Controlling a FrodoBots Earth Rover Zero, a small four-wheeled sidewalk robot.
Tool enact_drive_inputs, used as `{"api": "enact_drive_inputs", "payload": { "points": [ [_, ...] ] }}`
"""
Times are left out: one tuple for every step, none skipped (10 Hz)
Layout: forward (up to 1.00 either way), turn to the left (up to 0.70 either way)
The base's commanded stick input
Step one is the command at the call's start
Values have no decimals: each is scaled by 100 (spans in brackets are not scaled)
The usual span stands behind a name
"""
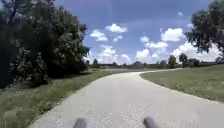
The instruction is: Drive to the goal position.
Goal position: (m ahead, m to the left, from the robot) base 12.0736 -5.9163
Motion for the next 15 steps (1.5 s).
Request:
{"api": "enact_drive_inputs", "payload": {
  "points": [
    [70, 0],
    [70, 0],
    [70, -8],
    [70, -29],
    [70, -35],
    [70, -35],
    [70, -35],
    [70, -35],
    [70, -35],
    [70, -35],
    [70, -14],
    [70, 0],
    [70, 0],
    [70, 0],
    [70, 0]
  ]
}}
